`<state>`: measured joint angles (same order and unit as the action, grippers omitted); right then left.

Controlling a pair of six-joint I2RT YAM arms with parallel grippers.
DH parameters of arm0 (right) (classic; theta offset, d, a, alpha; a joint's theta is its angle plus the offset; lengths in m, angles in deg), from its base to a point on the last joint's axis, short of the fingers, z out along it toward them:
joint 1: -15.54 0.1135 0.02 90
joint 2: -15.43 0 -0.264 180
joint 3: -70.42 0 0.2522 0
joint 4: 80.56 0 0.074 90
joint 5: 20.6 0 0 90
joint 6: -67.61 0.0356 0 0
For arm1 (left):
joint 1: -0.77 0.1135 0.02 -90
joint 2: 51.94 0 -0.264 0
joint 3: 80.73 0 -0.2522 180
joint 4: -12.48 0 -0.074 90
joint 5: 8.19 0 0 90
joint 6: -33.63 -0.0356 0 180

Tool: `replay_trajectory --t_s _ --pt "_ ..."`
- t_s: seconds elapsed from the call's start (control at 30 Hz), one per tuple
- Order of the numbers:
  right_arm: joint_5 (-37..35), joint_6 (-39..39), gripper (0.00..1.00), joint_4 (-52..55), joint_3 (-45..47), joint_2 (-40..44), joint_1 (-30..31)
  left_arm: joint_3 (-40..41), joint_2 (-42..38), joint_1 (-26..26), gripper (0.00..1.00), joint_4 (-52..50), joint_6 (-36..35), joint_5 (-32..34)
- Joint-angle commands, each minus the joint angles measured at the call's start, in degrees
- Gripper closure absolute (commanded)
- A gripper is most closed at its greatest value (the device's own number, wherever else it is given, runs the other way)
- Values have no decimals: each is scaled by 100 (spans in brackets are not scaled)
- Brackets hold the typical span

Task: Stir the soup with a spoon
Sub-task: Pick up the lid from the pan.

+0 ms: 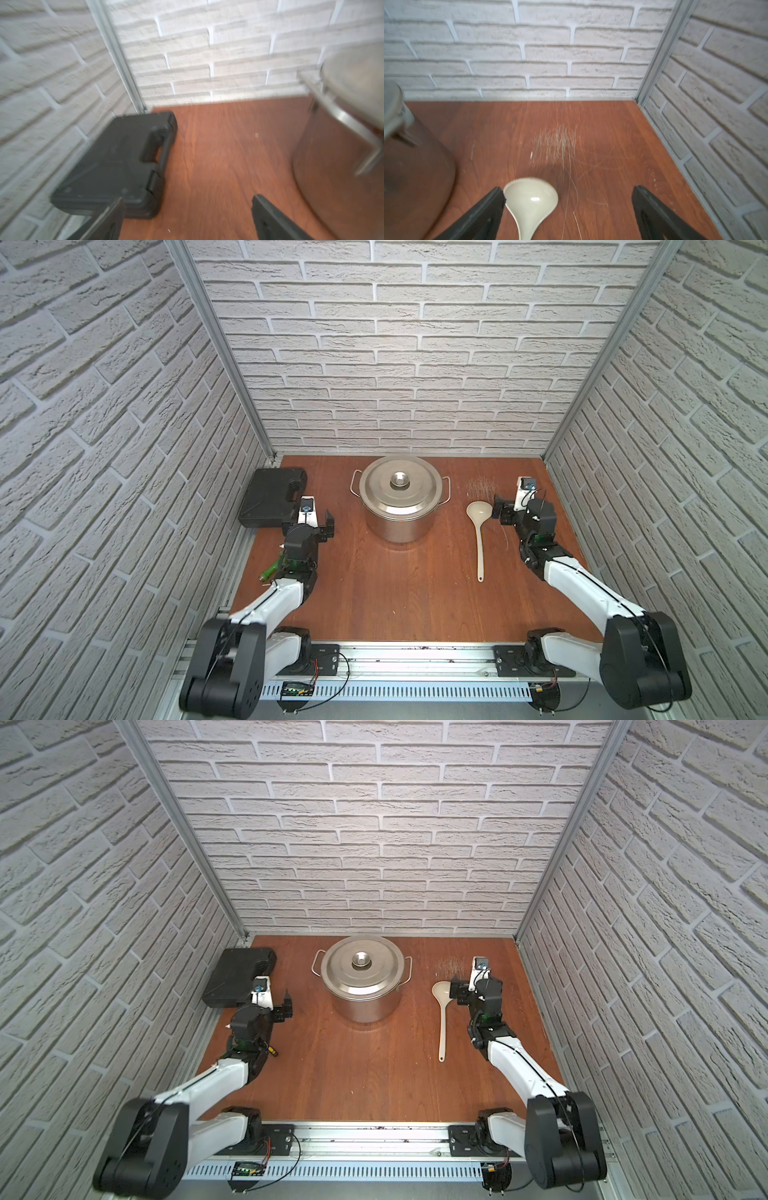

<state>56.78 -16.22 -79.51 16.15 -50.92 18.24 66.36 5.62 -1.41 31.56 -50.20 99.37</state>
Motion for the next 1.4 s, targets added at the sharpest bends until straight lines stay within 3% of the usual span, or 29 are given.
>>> replay_trajectory --t_s 0.0,0.13,0.27,0.4,0.57,0.8,0.97,1.37 --pt "-97 1116 1 2446 -1118 124 -17 -834 -887 -37 2 -2439 1111 787" --pt "251 2172 1 3604 -2265 -139 2 -2235 -851 -47 2 -4707 1878 1016" --pt "1179 3094 1 3441 -2727 -222 2 -3361 -420 -47 2 -5950 2317 191" --pt "1943 3108 1 4331 -4104 -891 226 -4239 -40 -53 2 -6840 2852 -423" --pt "1799 2499 1 5312 -5654 -1515 1065 -5037 396 -125 2 -7553 3109 -1194" --pt "1847 1558 22 6758 -7330 -2736 2280 -5404 567 -426 2 -8619 3622 -1155" --pt "1477 1149 20 7616 -8188 -3672 2929 -5419 505 -839 2 -8899 3760 -870" --pt "652 833 10 7237 -8688 -4842 3457 -5264 -64 -1228 2 -8809 4199 -561"
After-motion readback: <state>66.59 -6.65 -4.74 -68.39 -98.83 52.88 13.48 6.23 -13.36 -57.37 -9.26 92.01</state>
